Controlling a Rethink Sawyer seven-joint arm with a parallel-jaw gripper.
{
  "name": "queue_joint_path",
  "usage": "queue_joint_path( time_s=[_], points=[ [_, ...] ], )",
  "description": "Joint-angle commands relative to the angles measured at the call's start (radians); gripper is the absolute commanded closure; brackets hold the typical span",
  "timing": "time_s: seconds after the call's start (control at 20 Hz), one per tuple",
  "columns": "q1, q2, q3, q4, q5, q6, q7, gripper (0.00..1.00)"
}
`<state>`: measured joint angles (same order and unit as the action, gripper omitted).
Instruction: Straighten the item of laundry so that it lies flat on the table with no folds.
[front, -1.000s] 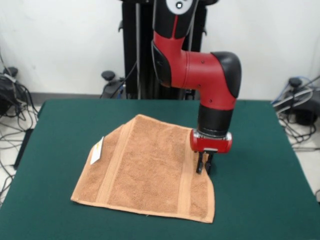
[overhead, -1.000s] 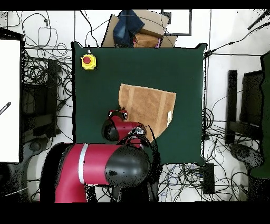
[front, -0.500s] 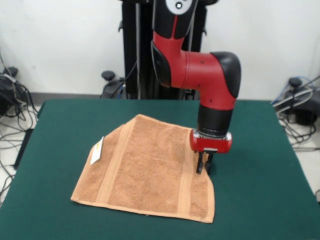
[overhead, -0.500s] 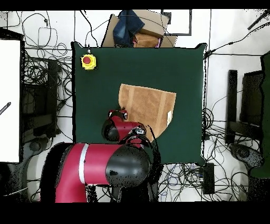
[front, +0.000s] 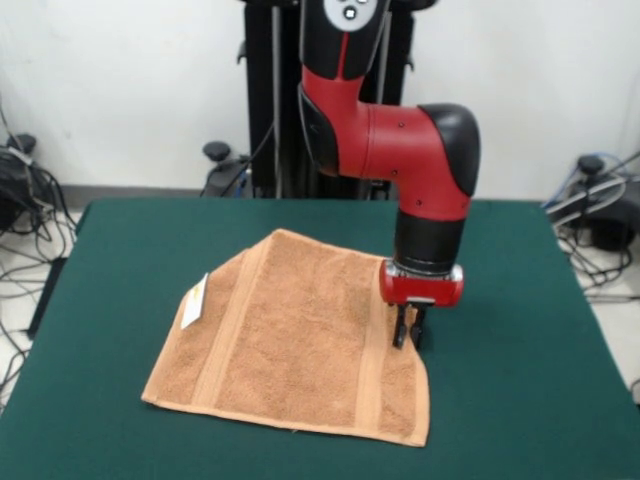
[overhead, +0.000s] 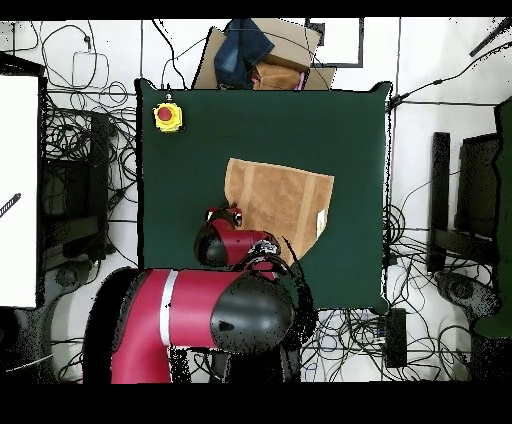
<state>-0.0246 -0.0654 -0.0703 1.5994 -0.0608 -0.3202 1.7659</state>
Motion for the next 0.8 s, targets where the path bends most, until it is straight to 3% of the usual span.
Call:
queue_joint_path(
  time_s=[0.05, 0.8],
  points=[
    [0.008, 0.052, 0.164, -0.007, 0.002, 0.019, 0.192, 1.0],
    [0.137, 0.036, 0.141, 0.009, 0.251, 0.044, 0.257, 1.0]
  ],
)
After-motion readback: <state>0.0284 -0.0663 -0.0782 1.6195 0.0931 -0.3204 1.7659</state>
